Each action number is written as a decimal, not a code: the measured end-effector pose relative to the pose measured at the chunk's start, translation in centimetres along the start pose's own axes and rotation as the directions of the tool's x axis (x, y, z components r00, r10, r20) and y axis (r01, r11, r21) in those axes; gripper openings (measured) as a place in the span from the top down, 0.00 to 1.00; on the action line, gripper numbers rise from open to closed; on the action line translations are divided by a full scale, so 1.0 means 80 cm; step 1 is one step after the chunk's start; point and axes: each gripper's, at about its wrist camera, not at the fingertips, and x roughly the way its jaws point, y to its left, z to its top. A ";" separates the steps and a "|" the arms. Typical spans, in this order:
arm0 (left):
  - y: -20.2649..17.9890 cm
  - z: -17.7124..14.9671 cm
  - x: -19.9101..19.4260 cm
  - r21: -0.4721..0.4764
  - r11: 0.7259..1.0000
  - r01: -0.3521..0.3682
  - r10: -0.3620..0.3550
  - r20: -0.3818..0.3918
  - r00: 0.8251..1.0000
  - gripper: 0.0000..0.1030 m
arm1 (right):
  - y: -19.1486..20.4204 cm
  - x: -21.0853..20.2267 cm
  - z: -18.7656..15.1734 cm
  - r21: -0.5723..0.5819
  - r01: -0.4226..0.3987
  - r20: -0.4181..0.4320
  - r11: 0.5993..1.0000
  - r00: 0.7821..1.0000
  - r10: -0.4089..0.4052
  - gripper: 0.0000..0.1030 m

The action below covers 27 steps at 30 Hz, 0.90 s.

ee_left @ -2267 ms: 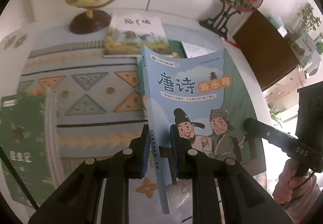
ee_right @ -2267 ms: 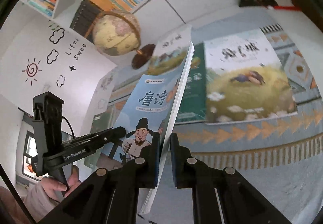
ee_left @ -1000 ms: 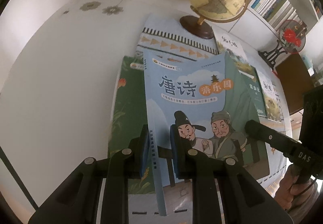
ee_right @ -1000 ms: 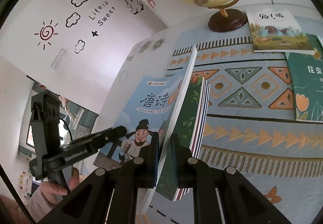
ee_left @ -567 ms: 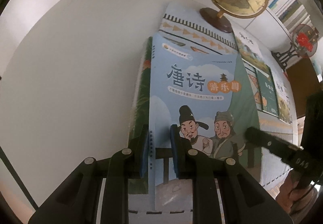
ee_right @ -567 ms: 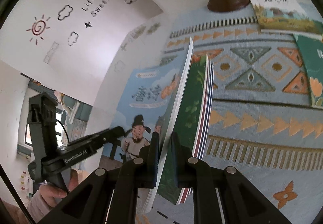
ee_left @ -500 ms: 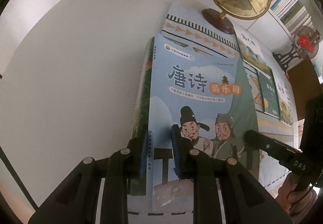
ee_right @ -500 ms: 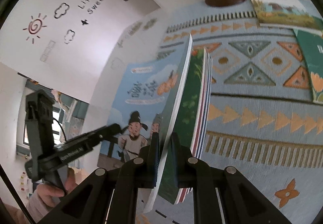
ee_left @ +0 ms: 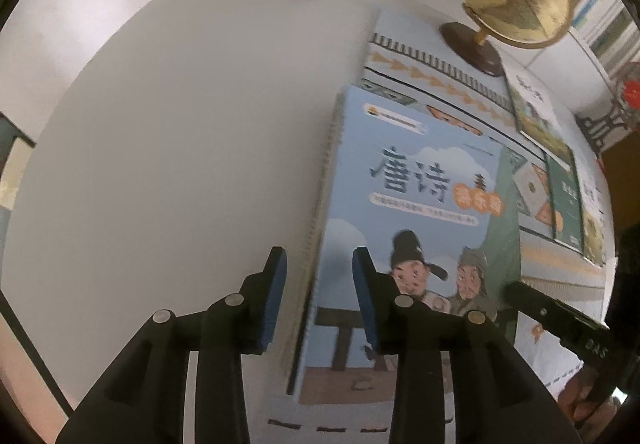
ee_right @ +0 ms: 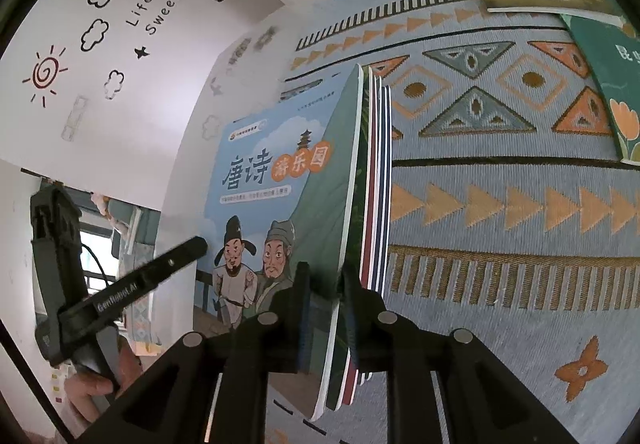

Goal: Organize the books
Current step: 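Lower the blue book onto the stack and open both grippers, then move both grippers to the first white rabbit-cover book on the rug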

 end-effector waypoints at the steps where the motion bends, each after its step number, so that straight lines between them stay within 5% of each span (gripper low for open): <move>1: 0.001 0.003 -0.002 -0.005 1.000 -0.005 0.005 0.000 1.000 0.69 | 0.000 0.000 0.001 0.000 0.006 -0.003 1.000 1.000 -0.006 0.85; 7: -0.023 0.019 -0.020 0.010 1.000 0.007 -0.007 0.033 0.999 0.69 | -0.040 -0.034 0.004 0.074 0.072 0.006 0.995 0.997 -0.073 0.85; 12: -0.102 0.037 -0.027 0.098 0.992 0.074 -0.078 0.044 0.996 0.66 | -0.107 -0.093 0.006 0.157 0.109 0.053 0.982 0.992 -0.119 0.84; 16: -0.197 0.042 -0.011 0.183 0.971 0.152 -0.155 0.006 0.988 0.56 | -0.175 -0.151 0.005 0.252 0.131 0.107 0.959 0.981 -0.163 0.84; 19: -0.277 0.040 0.008 0.244 0.948 0.202 -0.202 -0.028 0.979 0.32 | -0.231 -0.203 0.002 0.317 0.143 0.160 0.938 0.966 -0.202 0.84; 21: -0.329 0.035 0.021 0.271 0.937 0.221 -0.217 -0.043 0.975 0.31 | -0.259 -0.240 -0.001 0.332 0.177 0.215 0.927 0.942 -0.257 0.83; 24: -0.409 0.024 0.047 0.316 0.910 0.268 -0.249 -0.099 0.963 0.31 | -0.301 -0.293 -0.005 0.347 0.224 0.299 0.910 0.894 -0.334 0.44; 27: -0.479 0.009 0.069 0.368 0.887 0.279 -0.251 -0.124 0.960 0.31 | -0.339 -0.325 0.009 0.330 0.257 0.328 0.908 0.871 -0.366 0.39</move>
